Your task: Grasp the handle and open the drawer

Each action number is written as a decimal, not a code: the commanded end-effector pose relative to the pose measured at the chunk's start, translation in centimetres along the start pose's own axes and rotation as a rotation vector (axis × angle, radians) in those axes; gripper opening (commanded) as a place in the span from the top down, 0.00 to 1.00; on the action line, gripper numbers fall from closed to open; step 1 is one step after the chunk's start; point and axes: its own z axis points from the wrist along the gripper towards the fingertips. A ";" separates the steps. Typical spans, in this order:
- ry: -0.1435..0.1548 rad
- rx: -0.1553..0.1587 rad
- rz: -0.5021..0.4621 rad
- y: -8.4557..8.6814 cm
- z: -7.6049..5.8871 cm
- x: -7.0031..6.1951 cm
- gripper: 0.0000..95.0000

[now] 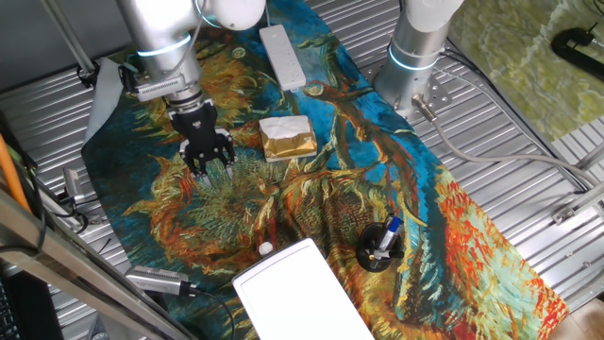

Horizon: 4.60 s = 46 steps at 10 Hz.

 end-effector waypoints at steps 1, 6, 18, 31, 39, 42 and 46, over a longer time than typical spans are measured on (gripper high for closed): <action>-0.001 0.006 0.007 0.3 1.3 -0.5 0.60; -0.009 0.005 0.007 0.2 2.5 -0.7 0.60; 0.022 -0.062 -0.150 0.2 2.5 -0.8 0.60; 0.017 -0.069 -0.157 0.2 2.5 -0.8 0.60; -0.066 -0.122 -0.179 -1.0 4.4 -2.2 0.60; -0.072 -0.124 -0.155 -1.1 4.6 -3.4 0.60; -0.089 -0.125 -0.146 -0.6 5.9 -5.3 0.60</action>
